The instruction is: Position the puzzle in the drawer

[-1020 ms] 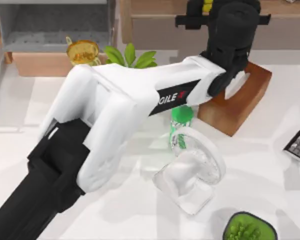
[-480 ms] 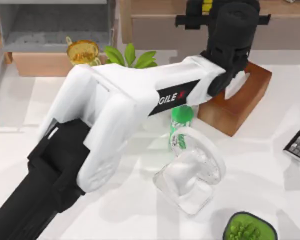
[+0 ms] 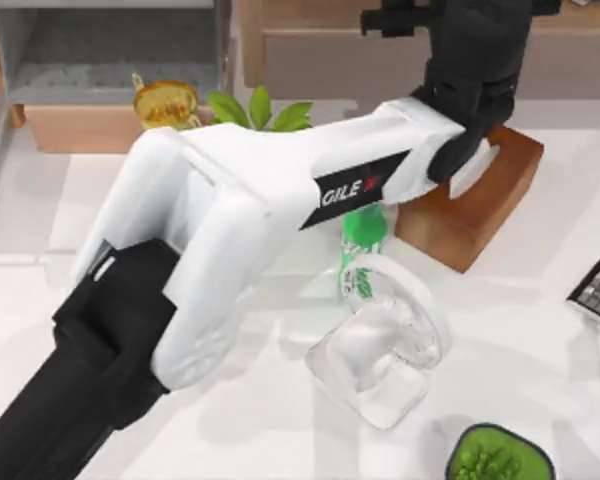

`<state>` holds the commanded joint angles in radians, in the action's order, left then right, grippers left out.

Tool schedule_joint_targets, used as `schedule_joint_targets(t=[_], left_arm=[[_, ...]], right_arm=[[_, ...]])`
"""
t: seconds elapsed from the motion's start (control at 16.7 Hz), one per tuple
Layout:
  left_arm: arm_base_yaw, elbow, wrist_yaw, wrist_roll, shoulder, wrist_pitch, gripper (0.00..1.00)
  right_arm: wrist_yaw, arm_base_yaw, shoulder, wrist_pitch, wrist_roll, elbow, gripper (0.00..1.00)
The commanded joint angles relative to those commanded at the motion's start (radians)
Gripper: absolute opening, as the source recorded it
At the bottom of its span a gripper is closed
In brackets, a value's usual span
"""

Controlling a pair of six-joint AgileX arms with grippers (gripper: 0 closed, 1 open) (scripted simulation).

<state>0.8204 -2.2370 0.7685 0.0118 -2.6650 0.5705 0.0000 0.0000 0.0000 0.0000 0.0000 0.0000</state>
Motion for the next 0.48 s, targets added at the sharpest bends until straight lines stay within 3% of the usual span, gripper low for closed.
schedule_joint_targets(t=[0.24,0.48], left_arm=[[0.010,-0.009,0.057,0.038,0.072,0.089,0.00],[-0.006,0.083,0.054,-0.003,0.069,0.042,0.00]], right_arm=[[0.000,0.000,0.000,0.000,0.000,0.000,1.00],[0.000,0.000,0.000,0.000,0.000,0.000,1.00]])
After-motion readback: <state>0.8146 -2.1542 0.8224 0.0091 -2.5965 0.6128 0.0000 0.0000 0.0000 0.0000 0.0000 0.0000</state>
